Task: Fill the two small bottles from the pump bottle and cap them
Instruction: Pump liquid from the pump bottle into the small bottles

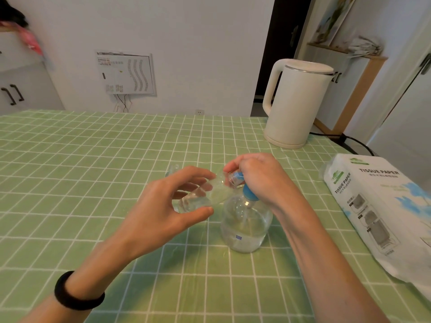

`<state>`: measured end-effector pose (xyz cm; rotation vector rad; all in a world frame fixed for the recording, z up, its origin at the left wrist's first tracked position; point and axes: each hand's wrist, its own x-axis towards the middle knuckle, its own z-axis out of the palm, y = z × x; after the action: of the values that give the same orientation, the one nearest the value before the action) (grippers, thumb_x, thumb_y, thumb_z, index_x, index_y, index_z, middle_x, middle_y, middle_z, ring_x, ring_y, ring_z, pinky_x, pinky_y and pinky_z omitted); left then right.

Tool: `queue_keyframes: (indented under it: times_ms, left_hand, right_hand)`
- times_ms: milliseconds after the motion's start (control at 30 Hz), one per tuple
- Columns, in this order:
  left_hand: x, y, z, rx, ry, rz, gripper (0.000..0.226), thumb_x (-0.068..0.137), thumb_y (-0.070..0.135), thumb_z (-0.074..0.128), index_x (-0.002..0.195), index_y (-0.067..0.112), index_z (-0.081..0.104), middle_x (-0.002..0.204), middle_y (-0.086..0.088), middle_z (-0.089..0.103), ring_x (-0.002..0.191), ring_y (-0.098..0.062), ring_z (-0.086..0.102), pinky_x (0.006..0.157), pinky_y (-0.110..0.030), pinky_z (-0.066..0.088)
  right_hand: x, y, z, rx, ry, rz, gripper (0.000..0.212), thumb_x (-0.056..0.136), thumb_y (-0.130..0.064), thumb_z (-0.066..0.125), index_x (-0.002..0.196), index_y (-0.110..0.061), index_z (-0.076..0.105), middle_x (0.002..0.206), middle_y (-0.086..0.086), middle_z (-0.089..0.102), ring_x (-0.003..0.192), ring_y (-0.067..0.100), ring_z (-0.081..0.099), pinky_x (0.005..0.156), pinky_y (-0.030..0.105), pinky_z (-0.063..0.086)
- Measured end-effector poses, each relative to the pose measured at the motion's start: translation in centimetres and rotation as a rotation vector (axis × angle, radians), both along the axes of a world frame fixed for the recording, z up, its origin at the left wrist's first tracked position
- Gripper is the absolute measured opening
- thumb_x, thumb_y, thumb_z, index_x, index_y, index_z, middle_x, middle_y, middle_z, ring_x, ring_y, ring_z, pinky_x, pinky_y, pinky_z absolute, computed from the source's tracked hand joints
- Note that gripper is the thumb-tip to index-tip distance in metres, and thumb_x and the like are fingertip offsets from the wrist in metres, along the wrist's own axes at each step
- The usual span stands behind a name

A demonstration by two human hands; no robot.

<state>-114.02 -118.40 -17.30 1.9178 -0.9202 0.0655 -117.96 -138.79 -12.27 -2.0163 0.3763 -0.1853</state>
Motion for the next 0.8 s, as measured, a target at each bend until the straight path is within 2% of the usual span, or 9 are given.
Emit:
queue_keyframes:
  times_ms: [100, 267, 367, 500, 600, 733, 800]
  left_hand:
    - [0.01, -0.06, 0.02, 0.007, -0.005, 0.005, 0.053, 0.084, 0.025, 0.089, 0.125, 0.047, 0.065, 0.115, 0.020, 0.076, 0.113, -0.005, 0.072, 0.098, -0.033, 0.060]
    - [0.11, 0.02, 0.38, -0.011, -0.013, -0.013, 0.051, 0.082, 0.031, 0.087, 0.127, 0.043, 0.067, 0.115, 0.018, 0.076, 0.112, -0.007, 0.073, 0.097, -0.027, 0.058]
    - [0.26, 0.01, 0.36, -0.008, -0.024, -0.008, 0.051, 0.084, 0.027, 0.090, 0.128, 0.041, 0.067, 0.115, 0.019, 0.076, 0.113, -0.006, 0.072, 0.097, -0.026, 0.057]
    - [0.37, 0.09, 0.18, 0.011, -0.049, 0.016, 0.051, 0.083, 0.030, 0.089, 0.128, 0.042, 0.067, 0.117, 0.021, 0.075, 0.113, -0.002, 0.070, 0.098, -0.027, 0.058]
    - [0.23, 0.15, 0.31, 0.014, -0.048, 0.021, 0.051, 0.082, 0.033, 0.087, 0.128, 0.043, 0.068, 0.117, 0.021, 0.075, 0.113, -0.003, 0.071, 0.098, -0.030, 0.059]
    - [0.32, 0.14, 0.36, 0.009, -0.047, 0.016, 0.051, 0.083, 0.034, 0.088, 0.128, 0.044, 0.067, 0.118, 0.021, 0.075, 0.114, -0.003, 0.071, 0.099, -0.031, 0.059]
    - [0.33, 0.13, 0.34, 0.003, -0.049, 0.013, 0.051, 0.081, 0.040, 0.084, 0.129, 0.045, 0.067, 0.118, 0.022, 0.074, 0.114, -0.002, 0.071, 0.099, -0.029, 0.059]
  right_hand:
    - [0.01, -0.06, 0.16, -0.010, -0.018, -0.013, 0.038, 0.098, -0.014, 0.050, 0.076, -0.028, 0.077, 0.087, -0.021, 0.068, 0.086, -0.005, 0.059, 0.069, 0.022, 0.038]
    - [0.01, -0.28, 0.70, -0.024, -0.043, -0.030, 0.029, 0.094, -0.020, 0.057, 0.076, -0.026, 0.079, 0.086, -0.014, 0.074, 0.087, 0.002, 0.064, 0.068, 0.025, 0.042]
    - [0.08, -0.13, 0.78, -0.021, -0.031, -0.020, 0.029, 0.095, -0.021, 0.058, 0.076, -0.025, 0.079, 0.087, -0.009, 0.077, 0.086, 0.003, 0.066, 0.069, 0.026, 0.043]
    - [-0.05, 0.23, 0.71, 0.031, 0.046, 0.056, 0.037, 0.089, -0.008, 0.055, 0.059, -0.019, 0.074, 0.068, -0.006, 0.075, 0.063, 0.002, 0.065, 0.068, 0.029, 0.049]
    - [-0.15, 0.15, 0.60, 0.027, 0.069, 0.060, 0.042, 0.089, -0.009, 0.055, 0.054, -0.020, 0.073, 0.066, -0.004, 0.075, 0.069, 0.011, 0.068, 0.076, 0.034, 0.055]
    - [-0.04, 0.08, 0.77, -0.006, 0.036, 0.033, 0.036, 0.095, -0.019, 0.055, 0.066, -0.022, 0.076, 0.071, -0.006, 0.077, 0.072, 0.007, 0.069, 0.074, 0.030, 0.050]
    - [0.00, -0.02, 0.78, -0.015, 0.013, -0.002, 0.032, 0.095, -0.023, 0.058, 0.072, -0.023, 0.080, 0.083, -0.001, 0.079, 0.080, 0.009, 0.071, 0.074, 0.030, 0.050]
